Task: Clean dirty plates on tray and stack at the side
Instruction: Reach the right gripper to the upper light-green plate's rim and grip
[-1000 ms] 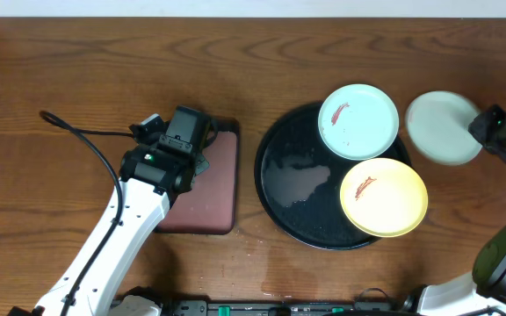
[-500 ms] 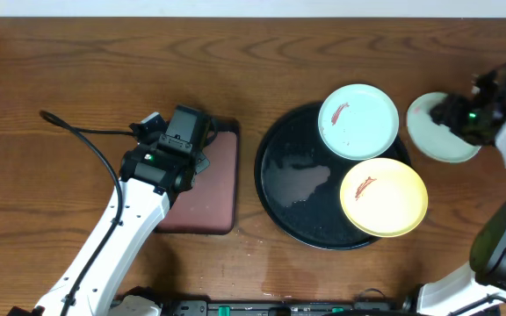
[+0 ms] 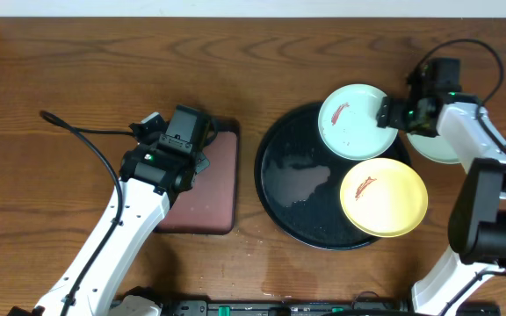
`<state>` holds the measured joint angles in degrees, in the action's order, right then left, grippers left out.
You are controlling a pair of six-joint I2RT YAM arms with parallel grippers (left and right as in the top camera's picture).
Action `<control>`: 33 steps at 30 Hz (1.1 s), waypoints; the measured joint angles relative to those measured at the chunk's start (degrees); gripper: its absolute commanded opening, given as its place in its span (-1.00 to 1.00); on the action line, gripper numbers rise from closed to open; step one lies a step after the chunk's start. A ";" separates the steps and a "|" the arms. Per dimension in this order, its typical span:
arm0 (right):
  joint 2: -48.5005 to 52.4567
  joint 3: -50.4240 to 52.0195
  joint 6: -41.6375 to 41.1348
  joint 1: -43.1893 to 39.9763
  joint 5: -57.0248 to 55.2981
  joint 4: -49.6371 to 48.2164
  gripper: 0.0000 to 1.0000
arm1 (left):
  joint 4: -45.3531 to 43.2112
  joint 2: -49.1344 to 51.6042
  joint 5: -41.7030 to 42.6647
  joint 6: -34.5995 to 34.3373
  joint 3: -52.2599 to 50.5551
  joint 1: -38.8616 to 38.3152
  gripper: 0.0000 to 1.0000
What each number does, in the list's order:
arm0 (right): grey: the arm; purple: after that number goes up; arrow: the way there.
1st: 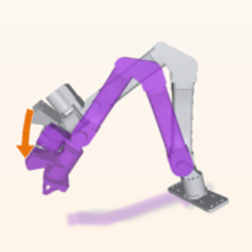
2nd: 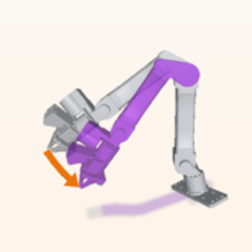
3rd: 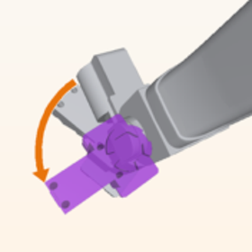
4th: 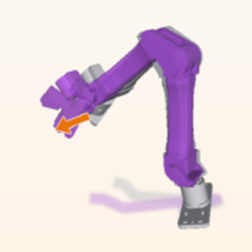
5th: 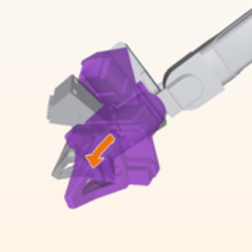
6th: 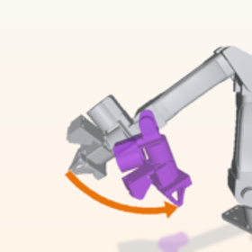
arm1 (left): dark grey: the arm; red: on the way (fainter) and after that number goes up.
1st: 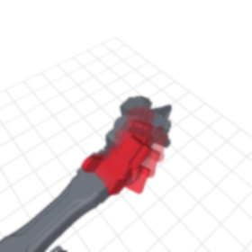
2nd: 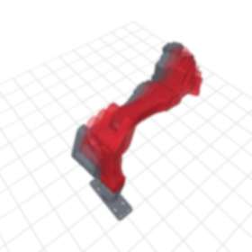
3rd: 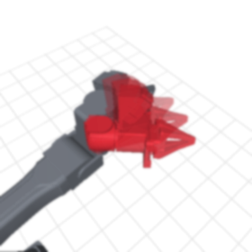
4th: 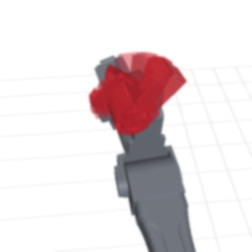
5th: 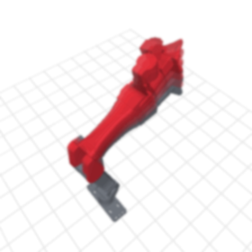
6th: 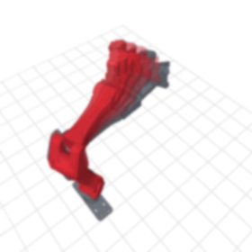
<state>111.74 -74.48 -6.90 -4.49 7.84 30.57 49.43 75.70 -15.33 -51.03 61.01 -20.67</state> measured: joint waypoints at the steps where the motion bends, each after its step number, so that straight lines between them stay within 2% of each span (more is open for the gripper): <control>1: 0.42 0.00 0.00 0.44 -0.15 -0.04 0.47 | 0.00 0.00 0.00 0.00 0.00 0.00 -0.85; 2: 0.98 0.00 0.22 1.09 -0.46 -0.09 0.31 | 0.00 0.00 0.00 0.00 0.00 0.00 -0.85; 4: 1.79 0.00 0.52 1.92 -0.92 -0.11 0.11 | -0.02 0.00 0.00 0.00 0.00 0.00 -0.85; 5: 1.97 -0.02 0.66 2.27 -0.96 -0.28 -0.08 | -0.02 0.00 0.00 0.00 0.00 0.00 -0.85; 8: 1.97 -0.46 1.16 2.95 -1.31 -0.63 -0.44 | -0.02 0.00 0.00 0.00 0.00 0.00 -0.85; 9: 1.97 -0.59 1.40 3.08 -1.66 -0.83 -0.50 | 0.00 0.00 0.00 0.00 0.00 0.00 -0.85; 10: 1.97 -0.70 1.53 3.13 -2.03 -1.03 -0.50 | 0.00 0.00 0.00 0.00 0.00 0.00 -0.85; 15: 1.97 -0.81 1.40 3.13 -2.45 -0.68 -0.22 | -0.02 0.00 0.00 0.00 0.00 0.00 -0.85; 24: 1.68 -0.87 0.50 3.30 -8.52 2.23 -0.18 | -0.04 0.00 0.00 0.00 0.00 0.00 -0.85; 27: 1.60 -0.90 -0.90 3.45 -11.37 3.93 0.17 | -0.20 0.00 0.00 0.00 0.00 0.00 -0.85; 33: -0.94 -0.79 -2.97 3.50 -14.12 5.20 0.29 | -0.22 0.00 0.00 0.00 0.00 0.00 -0.85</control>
<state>110.80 -75.26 -9.87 -0.99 -6.28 35.77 49.21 75.70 -15.33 -51.03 61.01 -20.67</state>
